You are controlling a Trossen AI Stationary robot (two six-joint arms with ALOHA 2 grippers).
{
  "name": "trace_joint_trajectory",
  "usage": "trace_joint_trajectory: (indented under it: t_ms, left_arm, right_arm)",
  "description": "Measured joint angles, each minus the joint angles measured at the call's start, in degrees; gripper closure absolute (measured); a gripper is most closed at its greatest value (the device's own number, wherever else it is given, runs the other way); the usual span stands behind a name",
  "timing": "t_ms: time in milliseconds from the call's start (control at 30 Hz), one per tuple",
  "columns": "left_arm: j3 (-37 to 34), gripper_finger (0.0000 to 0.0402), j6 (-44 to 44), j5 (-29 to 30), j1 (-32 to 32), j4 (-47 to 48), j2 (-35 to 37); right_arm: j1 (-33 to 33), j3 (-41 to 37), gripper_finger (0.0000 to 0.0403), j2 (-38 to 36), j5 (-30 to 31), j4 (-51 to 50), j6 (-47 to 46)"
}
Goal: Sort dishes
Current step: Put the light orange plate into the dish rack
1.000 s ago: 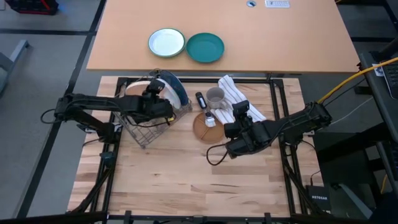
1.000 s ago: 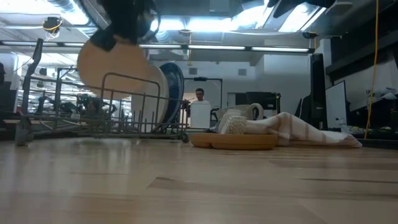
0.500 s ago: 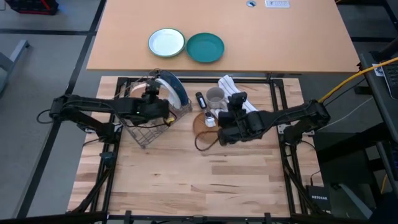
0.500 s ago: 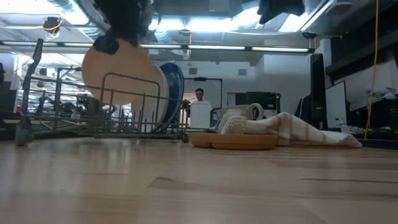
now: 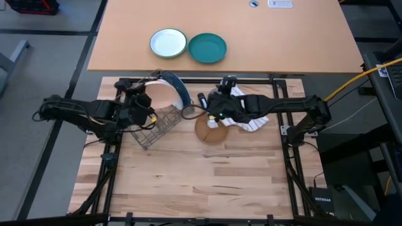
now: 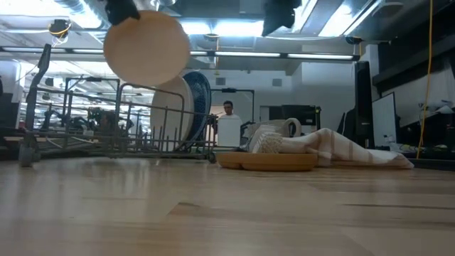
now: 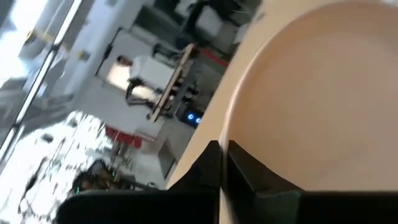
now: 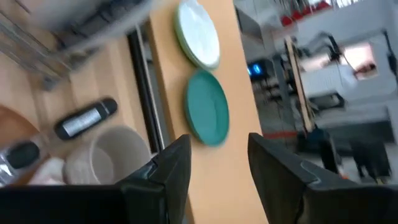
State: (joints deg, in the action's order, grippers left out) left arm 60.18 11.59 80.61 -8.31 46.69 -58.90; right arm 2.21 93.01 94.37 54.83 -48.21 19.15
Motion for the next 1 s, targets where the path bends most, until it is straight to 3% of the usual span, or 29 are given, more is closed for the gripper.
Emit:
trace_joint_trajectory:
  t_ms: [167,400,467,600,733,833,1000]
  left_arm:
    - [-6.1,0.0401,-6.5,2.1,-0.5,0.8,4.2]
    - [-9.6,0.0401,-4.6,0.7,-0.5,0.7,11.3]
    - [-9.6,0.0401,-1.7,-4.8,-0.5,0.1,14.9]
    - [-9.7,0.0401,8.2,-22.3,0.9,-8.4,23.6]
    - [-9.7,0.0401,22.5,-31.2,4.3,-21.1,31.3]
    - [-10.1,0.0401,28.8,-42.0,7.0,-26.4,34.6]
    - [-14.3,0.0401,39.1,-49.8,11.3,-32.1,34.3]
  right_arm:
    - [-0.9,0.0,0.024,0.0,-4.3,5.4,7.7]
    - [-1.2,0.0,0.024,0.0,-4.5,5.1,8.4]
    - [-1.2,0.0,0.024,0.0,-4.5,5.2,8.3]
    - [-1.2,0.0,0.024,0.0,-4.5,5.2,8.3]
    - [-1.2,0.0,0.024,0.0,-4.6,5.3,8.3]
    - [-1.2,0.0,0.024,0.0,-5.5,5.4,8.3]
    - [-1.2,0.0,0.024,0.0,-8.1,7.8,8.3]
